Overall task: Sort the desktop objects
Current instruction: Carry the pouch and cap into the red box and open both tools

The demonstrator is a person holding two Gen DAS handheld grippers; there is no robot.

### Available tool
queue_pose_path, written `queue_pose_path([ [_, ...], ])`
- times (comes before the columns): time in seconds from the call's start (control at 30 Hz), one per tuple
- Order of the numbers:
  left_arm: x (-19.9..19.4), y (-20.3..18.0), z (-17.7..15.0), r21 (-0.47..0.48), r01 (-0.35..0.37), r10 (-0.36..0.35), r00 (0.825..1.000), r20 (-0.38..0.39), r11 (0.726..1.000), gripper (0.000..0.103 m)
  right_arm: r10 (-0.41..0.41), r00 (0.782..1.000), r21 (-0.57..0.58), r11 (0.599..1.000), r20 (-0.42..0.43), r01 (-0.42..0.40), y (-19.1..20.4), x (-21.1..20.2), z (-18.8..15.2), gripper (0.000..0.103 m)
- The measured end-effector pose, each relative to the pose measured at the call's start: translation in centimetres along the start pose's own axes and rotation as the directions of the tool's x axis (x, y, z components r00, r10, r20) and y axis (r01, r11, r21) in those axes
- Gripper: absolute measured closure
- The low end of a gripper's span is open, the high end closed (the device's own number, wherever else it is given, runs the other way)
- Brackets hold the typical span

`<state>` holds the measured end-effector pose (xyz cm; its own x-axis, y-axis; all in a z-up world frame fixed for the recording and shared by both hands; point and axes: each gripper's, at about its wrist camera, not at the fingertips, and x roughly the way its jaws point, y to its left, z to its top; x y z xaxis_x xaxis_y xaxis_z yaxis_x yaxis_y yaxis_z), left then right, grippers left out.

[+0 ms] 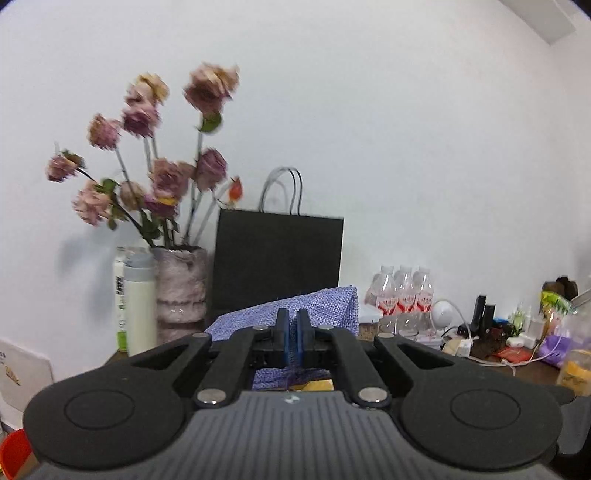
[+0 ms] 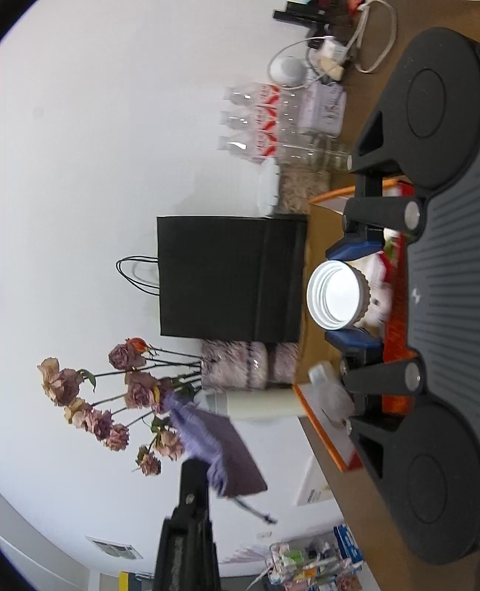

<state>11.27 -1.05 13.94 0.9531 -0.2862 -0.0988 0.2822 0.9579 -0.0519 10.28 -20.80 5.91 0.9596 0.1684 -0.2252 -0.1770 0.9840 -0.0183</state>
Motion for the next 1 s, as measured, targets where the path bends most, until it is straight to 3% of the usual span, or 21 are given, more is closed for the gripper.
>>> queue_pose_path([
  [0.23,9.3,-1.2,-6.5,0.084,-0.016,0.025,0.994,-0.105,0.996,0.097,-0.026,0.996,0.001,1.0,-0.082,0.026,-2.0,7.5,-1.4,0.064],
  [0.27,10.5,-0.9,-7.7,0.09,-0.029,0.04,0.991,-0.127,0.996,0.087,-0.022,0.995,0.018,1.0,-0.097,0.024,-2.6,8.6,-1.8,0.063],
  [0.3,11.6,-0.7,-8.6,0.1,-0.034,0.05,0.986,-0.16,0.994,0.078,-0.016,0.994,0.036,0.999,-0.112,0.02,-3.2,9.4,-2.2,0.051],
  [0.33,12.5,-0.4,-9.3,0.107,-0.041,0.061,0.979,-0.195,0.993,0.04,-0.009,0.992,0.052,0.998,-0.126,0.016,-3.8,10.1,-2.4,0.04],
  [0.37,13.1,-0.1,-9.6,0.109,-0.069,0.09,0.975,-0.204,0.992,0.015,-0.011,0.991,0.068,0.997,-0.133,0.02,-4.3,10.5,-2.6,0.022],
  [0.4,13.1,0.2,-9.8,0.114,-0.113,0.133,0.974,-0.184,0.987,0.005,-0.016,0.991,0.079,0.997,-0.131,0.027,-4.8,10.7,-2.9,0.012],
  [0.43,13.0,0.5,-10.0,0.125,-0.138,0.156,0.976,-0.153,0.983,0.0,-0.013,0.991,0.085,0.996,-0.131,0.024,-5.3,10.9,-3.0,0.009],
  [0.53,13.0,1.3,-10.2,0.131,-0.132,0.15,0.979,-0.139,0.983,0.0,0.012,0.992,0.077,0.997,-0.125,-0.002,-5.6,11.2,-3.3,0.006],
  [0.7,13.8,1.2,-10.8,0.141,-0.129,0.157,0.966,-0.208,0.982,0.0,0.021,0.99,0.028,0.999,-0.137,-0.017,-4.8,11.3,-3.9,0.003],
  [1.0,14.0,0.6,-11.4,0.174,-0.124,0.16,0.965,-0.209,0.977,0.0,-0.002,0.992,-0.004,1.0,-0.124,0.002,-4.3,11.0,-4.3,0.003],
])
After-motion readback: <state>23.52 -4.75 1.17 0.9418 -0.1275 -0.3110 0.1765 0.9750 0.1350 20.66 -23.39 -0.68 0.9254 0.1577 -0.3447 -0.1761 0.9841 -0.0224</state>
